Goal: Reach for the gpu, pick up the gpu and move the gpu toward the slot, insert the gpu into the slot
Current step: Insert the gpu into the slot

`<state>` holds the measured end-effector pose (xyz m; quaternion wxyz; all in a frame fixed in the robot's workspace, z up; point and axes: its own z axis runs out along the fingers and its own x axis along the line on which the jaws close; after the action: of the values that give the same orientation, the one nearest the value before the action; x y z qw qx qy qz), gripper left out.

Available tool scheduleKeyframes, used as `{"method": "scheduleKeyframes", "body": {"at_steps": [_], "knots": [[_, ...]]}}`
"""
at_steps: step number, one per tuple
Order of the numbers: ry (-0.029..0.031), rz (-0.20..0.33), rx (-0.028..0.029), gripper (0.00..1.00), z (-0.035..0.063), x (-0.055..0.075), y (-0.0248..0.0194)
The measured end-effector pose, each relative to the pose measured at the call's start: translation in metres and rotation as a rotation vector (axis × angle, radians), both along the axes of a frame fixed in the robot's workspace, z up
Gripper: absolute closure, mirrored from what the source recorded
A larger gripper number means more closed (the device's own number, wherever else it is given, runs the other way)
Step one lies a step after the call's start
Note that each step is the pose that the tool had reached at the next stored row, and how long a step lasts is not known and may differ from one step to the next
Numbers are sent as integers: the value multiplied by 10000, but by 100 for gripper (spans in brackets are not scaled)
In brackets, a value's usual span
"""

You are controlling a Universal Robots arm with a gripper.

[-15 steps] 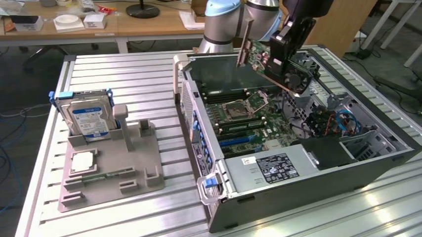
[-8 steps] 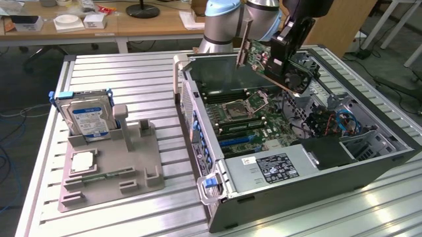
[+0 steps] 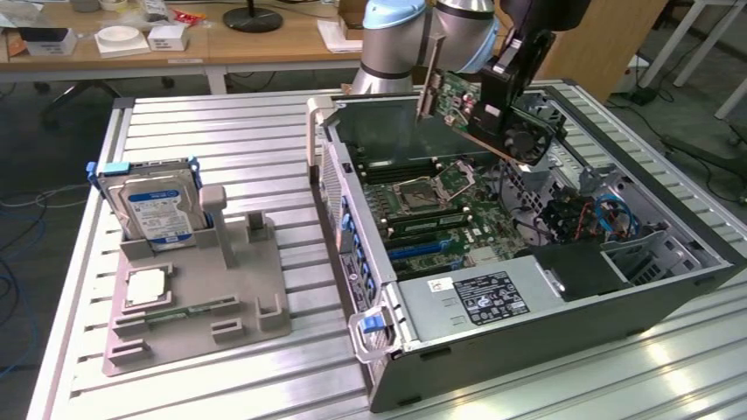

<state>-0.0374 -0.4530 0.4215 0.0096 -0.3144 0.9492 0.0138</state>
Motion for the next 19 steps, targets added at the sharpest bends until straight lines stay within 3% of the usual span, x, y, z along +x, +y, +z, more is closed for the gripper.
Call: {"method": "scheduleKeyframes", "body": {"at_steps": [19], "knots": [[0, 922, 1, 73, 0, 0, -6]]}}
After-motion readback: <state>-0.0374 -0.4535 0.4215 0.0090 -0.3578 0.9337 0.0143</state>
